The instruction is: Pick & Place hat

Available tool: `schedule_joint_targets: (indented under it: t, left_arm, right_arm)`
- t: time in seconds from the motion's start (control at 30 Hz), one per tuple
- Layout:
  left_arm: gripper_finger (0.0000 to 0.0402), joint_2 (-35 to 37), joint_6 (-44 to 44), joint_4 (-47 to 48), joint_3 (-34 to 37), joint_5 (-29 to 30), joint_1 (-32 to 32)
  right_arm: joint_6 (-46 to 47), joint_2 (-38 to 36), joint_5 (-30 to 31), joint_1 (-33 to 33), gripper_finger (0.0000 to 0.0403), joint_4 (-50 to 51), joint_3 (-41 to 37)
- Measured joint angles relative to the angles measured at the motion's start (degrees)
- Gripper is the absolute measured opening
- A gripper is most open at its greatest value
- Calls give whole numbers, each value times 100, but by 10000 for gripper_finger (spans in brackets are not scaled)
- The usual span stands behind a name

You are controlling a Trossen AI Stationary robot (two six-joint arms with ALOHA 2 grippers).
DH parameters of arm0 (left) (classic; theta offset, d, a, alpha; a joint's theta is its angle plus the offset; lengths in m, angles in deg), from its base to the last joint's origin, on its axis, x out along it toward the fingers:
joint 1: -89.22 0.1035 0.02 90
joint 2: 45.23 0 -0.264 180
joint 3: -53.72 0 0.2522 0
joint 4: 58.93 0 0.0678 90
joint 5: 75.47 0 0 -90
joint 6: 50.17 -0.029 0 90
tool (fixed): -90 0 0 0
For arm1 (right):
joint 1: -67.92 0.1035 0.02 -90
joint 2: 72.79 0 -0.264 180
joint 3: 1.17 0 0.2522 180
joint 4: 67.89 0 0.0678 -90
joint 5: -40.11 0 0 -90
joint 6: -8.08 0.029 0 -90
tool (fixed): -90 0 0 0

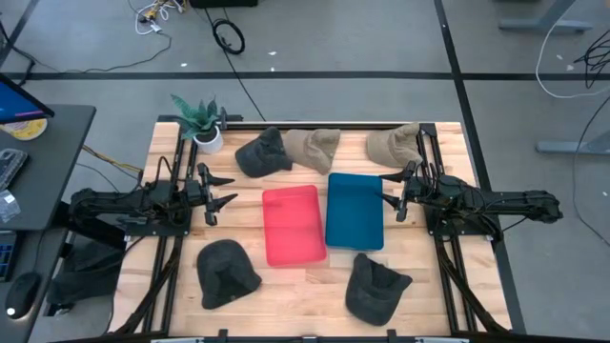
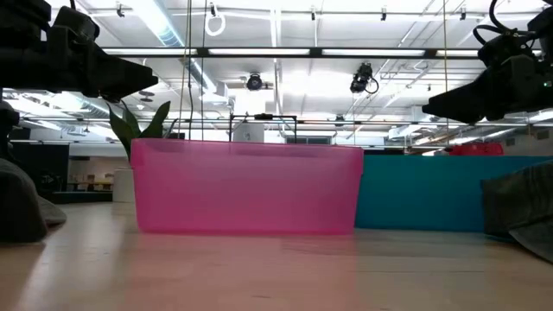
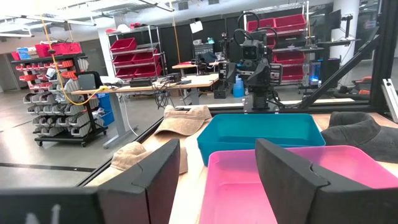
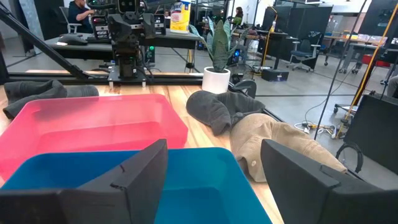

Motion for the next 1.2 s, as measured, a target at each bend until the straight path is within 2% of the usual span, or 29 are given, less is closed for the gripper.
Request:
schedule_joint_targets:
  t: [0.6, 0.8, 1.0, 1.2]
  left_arm:
    - [213, 0, 2, 0, 0, 2, 0]
    - [213, 0, 1, 0, 1, 2, 1]
    - [213, 0, 1, 0, 0, 2, 2]
    - [213, 0, 2, 0, 1, 1, 1]
  right_arm:
    - [-2, -2, 4, 1, 262, -2, 1]
    - [-246, 0, 279, -7, 262, -287, 0]
    - [-776, 0, 345, -6, 262, -2050, 0]
    - [-583, -2, 345, -6, 262, -4036, 0]
